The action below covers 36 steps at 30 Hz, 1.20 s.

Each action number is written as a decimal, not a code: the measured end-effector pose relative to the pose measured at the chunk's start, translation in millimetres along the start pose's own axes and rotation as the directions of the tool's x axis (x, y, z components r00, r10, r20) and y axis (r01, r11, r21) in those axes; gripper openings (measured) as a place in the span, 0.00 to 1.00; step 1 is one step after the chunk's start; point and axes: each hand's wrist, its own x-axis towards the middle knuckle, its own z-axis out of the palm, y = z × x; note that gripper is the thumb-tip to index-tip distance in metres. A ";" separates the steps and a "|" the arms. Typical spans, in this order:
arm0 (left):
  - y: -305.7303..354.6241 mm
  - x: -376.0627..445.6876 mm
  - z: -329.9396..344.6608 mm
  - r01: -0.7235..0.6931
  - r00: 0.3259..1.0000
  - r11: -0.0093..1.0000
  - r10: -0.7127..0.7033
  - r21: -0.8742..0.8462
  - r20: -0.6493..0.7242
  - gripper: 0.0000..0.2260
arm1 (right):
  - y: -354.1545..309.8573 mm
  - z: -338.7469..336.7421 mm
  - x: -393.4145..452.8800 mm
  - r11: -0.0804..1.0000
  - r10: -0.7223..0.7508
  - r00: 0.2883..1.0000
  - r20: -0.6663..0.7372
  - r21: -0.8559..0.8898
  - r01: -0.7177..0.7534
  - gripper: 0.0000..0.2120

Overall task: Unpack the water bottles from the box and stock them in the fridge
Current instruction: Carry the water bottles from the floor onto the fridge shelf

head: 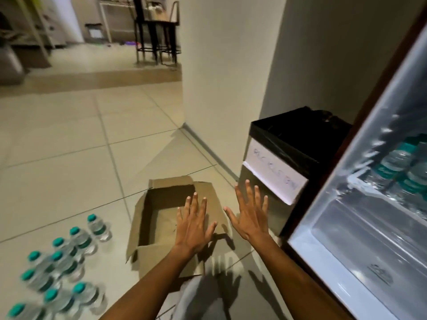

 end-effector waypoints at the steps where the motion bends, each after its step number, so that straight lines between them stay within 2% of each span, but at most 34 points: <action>1: -14.2 -2.6 0.0 0.035 0.999 0.999 -0.035 0.011 0.008 0.36 | -13.8 6.9 4.1 0.999 -0.031 0.999 0.012 0.021 0.030 0.38; 9: -132.8 -32.3 4.8 0.328 0.944 0.945 -0.327 -0.004 0.035 0.35 | -128.3 71.8 28.2 0.973 -0.226 0.961 0.159 0.079 0.216 0.38; 18: -251.1 -64.4 20.6 0.591 0.801 0.807 -0.587 0.003 0.115 0.34 | -231.7 124.9 38.7 0.898 -0.440 0.858 0.264 0.130 0.420 0.38; 22: -286.3 -70.4 31.2 0.657 0.746 0.754 -0.653 0.021 0.131 0.32 | -266.3 144.1 51.7 0.872 -0.490 0.817 0.303 0.158 0.464 0.38; 28: -327.9 -59.0 49.4 0.731 0.678 0.681 -0.720 -0.040 0.147 0.30 | -307.8 176.6 66.5 0.830 -0.554 0.758 0.344 0.157 0.536 0.38; 31: -351.6 -44.0 50.0 0.741 0.670 0.668 -0.731 -0.066 0.128 0.30 | -322.6 196.2 71.5 0.811 -0.577 0.728 0.370 0.155 0.564 0.38; 34: -376.1 -27.0 48.5 0.726 0.687 0.684 -0.716 -0.070 0.126 0.36 | -333.0 215.2 76.9 0.789 -0.604 0.697 0.388 0.162 0.593 0.38; 36: -389.8 -16.4 48.2 0.719 0.693 0.692 -0.708 -0.068 0.133 0.37 | -338.1 225.1 78.7 0.774 -0.621 0.685 0.381 0.160 0.612 0.38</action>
